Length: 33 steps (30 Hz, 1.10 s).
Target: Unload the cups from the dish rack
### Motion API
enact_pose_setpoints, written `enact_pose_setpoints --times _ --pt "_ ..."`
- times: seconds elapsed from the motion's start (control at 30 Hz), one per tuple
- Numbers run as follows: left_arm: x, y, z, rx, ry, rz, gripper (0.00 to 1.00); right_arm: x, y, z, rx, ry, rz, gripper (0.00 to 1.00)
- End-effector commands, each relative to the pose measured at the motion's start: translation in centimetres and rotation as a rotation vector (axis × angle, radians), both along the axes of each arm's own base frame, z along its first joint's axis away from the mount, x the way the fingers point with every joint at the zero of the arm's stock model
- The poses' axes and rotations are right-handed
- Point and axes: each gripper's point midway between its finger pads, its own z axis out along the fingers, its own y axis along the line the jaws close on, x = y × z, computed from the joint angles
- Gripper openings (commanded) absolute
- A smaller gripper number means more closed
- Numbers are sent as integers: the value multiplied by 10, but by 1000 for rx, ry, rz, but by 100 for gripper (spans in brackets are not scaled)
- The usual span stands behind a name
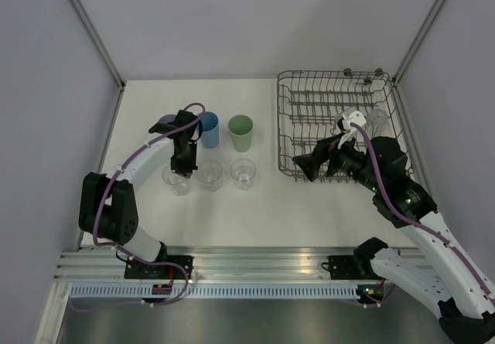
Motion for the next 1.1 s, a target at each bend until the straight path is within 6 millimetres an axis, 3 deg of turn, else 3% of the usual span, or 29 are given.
enact_pose_setpoints --times 0.0,0.63,0.7,0.73,0.83,0.9,1.07 --pt "8 -1 -4 -2 -17 -33 5 -1 -5 0 -22 -17 -10 98" --pt "15 -7 -1 -35 -64 -34 3 -4 -9 -5 -27 -33 -20 98" --pt "14 -5 -1 -25 -63 -31 6 -4 -10 -6 -31 -30 -22 98" --pt "13 -5 -1 -28 -62 -33 14 -4 -9 -7 -30 -28 -22 98" --pt "13 -6 1 -36 -70 -34 23 -2 -9 -6 -33 -26 -21 98" --pt "13 -7 6 -42 -87 -36 24 -2 -9 -4 -35 -28 -21 98" --pt "17 -7 32 -64 -177 -30 35 1 -7 -3 -38 -22 -23 98"
